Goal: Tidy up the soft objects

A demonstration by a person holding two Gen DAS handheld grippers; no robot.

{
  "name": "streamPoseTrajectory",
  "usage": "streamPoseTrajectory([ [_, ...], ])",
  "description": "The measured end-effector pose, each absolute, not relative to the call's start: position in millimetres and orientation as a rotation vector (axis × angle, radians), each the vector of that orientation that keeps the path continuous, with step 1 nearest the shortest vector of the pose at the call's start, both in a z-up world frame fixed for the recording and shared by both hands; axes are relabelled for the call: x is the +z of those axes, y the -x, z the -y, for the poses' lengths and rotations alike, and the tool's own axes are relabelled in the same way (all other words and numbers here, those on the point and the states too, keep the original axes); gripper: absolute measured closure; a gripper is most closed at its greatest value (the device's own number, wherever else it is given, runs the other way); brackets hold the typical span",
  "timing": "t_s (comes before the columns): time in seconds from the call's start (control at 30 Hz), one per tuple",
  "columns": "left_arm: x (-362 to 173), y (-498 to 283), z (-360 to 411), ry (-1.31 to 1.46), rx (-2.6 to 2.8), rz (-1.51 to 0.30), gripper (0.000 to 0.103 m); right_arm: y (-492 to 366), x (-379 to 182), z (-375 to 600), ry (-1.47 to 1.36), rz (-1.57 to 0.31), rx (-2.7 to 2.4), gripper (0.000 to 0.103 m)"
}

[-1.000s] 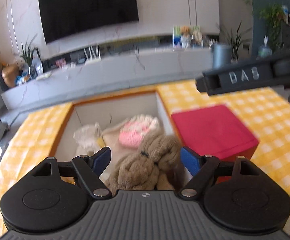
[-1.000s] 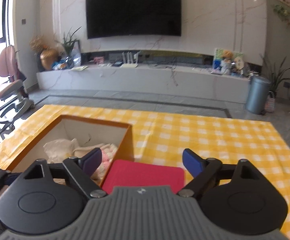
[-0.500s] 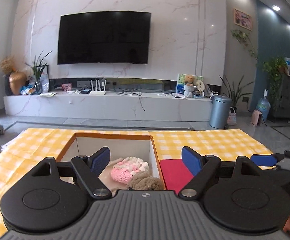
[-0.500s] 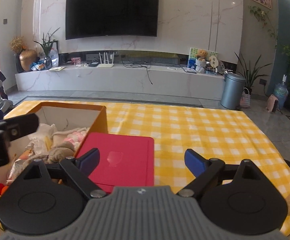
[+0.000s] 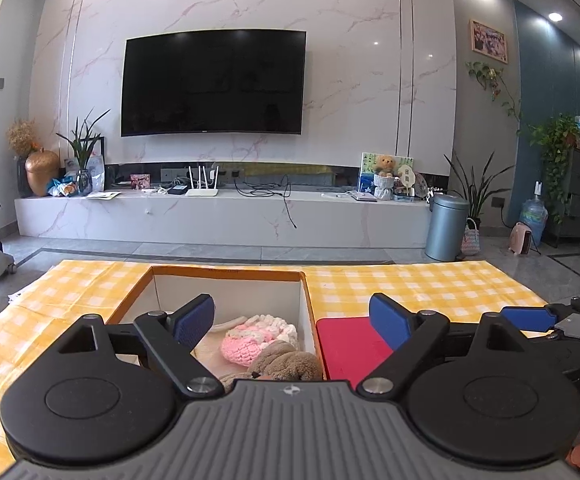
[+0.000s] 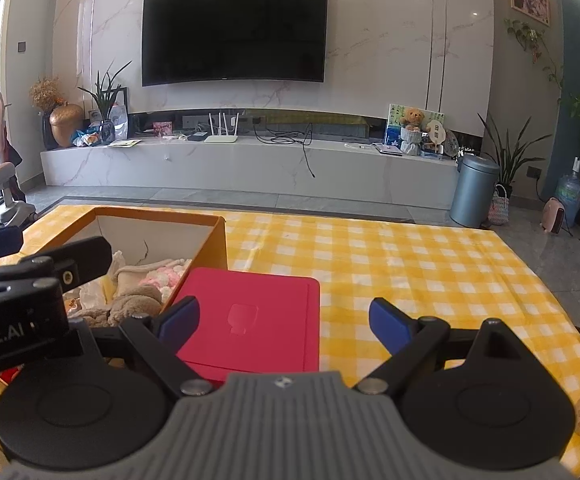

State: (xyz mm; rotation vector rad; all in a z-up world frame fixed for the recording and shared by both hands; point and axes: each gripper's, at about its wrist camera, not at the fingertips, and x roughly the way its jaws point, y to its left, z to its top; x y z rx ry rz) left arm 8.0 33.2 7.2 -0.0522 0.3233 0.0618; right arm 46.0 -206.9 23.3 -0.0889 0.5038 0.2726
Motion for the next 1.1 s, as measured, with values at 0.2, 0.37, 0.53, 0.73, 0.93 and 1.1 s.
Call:
streamPoseTrajectory([
  [0.2, 6.6, -9.0, -32.3, 0.067, 0.071, -0.339, 0.0, -47.1, 21.8, 207.2, 0.091, -0.513, 0.272, 0.013],
  [0.37, 5.0, -8.9, -33.9, 0.095, 0.05, -0.344, 0.0, -47.7, 20.7, 207.8, 0.086, -0.521, 0.277, 0.013],
  [0.53, 5.1, -9.5, -33.3, 0.094, 0.058, -0.357, 0.0, -49.2, 20.8, 206.9, 0.1, -0.531, 0.271, 0.013],
  [0.73, 4.8, -10.6, -30.7, 0.083, 0.081, -0.365, 0.0, -50.3, 18.4, 206.0, 0.104, -0.542, 0.268, 0.013],
  [0.93, 1.2, -12.2, -29.9, 0.079, 0.1, -0.389, 0.0, -52.6, 14.0, 203.2, 0.118, -0.56, 0.271, 0.013],
  [1.1, 0.5, -13.3, -30.3, 0.074, 0.102, -0.403, 0.0, -54.3, 11.2, 199.9, 0.133, -0.568, 0.278, 0.013],
])
